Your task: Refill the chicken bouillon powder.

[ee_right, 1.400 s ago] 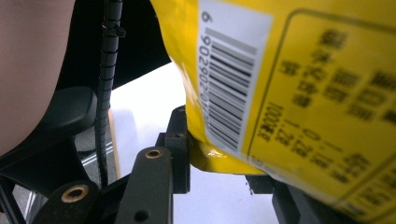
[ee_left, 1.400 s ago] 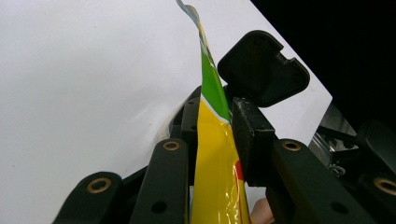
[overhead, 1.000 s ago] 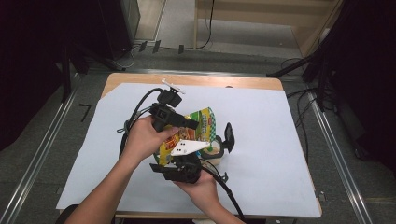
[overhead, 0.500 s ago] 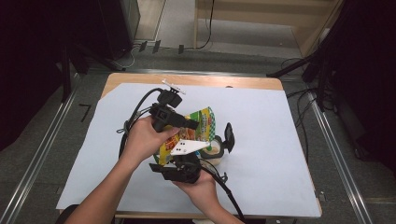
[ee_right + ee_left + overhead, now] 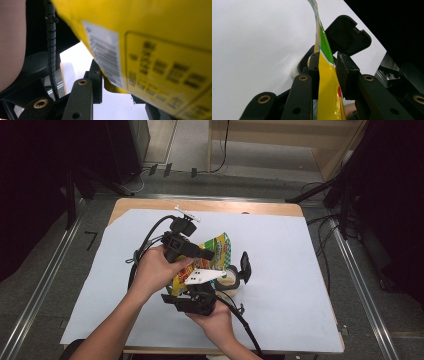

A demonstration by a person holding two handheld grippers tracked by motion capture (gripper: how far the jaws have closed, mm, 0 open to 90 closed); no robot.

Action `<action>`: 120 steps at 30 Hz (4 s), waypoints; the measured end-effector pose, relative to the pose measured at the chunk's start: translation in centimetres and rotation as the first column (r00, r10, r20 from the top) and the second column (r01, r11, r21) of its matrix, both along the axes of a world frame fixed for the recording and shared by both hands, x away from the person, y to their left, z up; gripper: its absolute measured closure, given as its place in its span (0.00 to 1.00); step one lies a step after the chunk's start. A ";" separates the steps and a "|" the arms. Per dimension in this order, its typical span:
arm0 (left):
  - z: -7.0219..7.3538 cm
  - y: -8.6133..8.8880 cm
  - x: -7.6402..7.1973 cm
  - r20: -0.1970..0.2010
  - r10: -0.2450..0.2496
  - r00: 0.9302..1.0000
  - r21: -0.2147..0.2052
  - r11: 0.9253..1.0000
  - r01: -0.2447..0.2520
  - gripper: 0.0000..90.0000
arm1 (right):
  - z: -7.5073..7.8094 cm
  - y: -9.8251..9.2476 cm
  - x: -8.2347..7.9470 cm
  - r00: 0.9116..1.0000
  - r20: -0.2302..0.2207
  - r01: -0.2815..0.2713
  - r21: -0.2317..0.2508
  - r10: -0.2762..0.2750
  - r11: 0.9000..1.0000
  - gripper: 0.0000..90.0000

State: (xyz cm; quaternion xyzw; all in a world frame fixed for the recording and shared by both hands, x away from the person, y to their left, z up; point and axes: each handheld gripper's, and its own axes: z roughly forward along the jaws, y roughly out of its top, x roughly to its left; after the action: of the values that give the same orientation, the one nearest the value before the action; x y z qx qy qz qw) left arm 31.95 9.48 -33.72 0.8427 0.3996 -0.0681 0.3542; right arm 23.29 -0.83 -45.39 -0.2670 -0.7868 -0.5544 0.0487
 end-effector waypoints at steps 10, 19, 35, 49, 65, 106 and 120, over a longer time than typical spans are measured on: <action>-0.1 0.1 0.1 0.004 0.011 1.000 0.006 1.000 -0.011 0.83 | 0.3 0.1 -0.3 1.000 0.023 0.000 -0.006 0.000 1.000 0.76; -0.2 -0.2 0.0 0.017 0.015 1.000 0.030 0.999 -0.015 0.83 | 0.3 0.2 -0.6 0.997 0.070 0.028 -0.040 -0.026 0.999 0.69; 0.1 -0.1 -0.2 0.020 0.017 1.000 0.033 0.999 -0.018 0.83 | 0.5 0.5 -0.6 0.998 0.064 0.013 -0.041 -0.010 0.999 0.76; 0.3 -0.1 -0.3 0.006 0.018 1.000 0.030 0.999 -0.019 0.84 | 0.6 0.4 -0.5 1.000 0.022 -0.002 -0.012 0.002 1.000 0.77; 0.1 0.2 0.1 -0.010 0.018 1.000 0.017 1.000 -0.018 0.83 | 0.8 0.5 -0.6 1.000 0.024 -0.012 -0.021 0.013 1.000 0.77; 0.0 0.5 0.7 -0.028 0.025 0.999 0.000 1.000 -0.025 0.84 | 1.1 0.5 -0.7 0.999 0.033 -0.018 -0.041 0.019 0.999 0.76; 0.0 0.3 0.6 -0.023 0.017 1.000 0.006 1.000 -0.016 0.84 | 1.0 0.5 -0.8 0.999 0.036 -0.009 -0.041 0.011 0.999 0.76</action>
State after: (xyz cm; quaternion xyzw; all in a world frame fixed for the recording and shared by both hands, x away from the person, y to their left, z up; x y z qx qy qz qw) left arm 32.56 9.77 -33.76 0.8396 0.4107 -0.0736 0.3477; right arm 22.50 -0.30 -44.37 -0.2539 -0.7999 -0.5428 0.0315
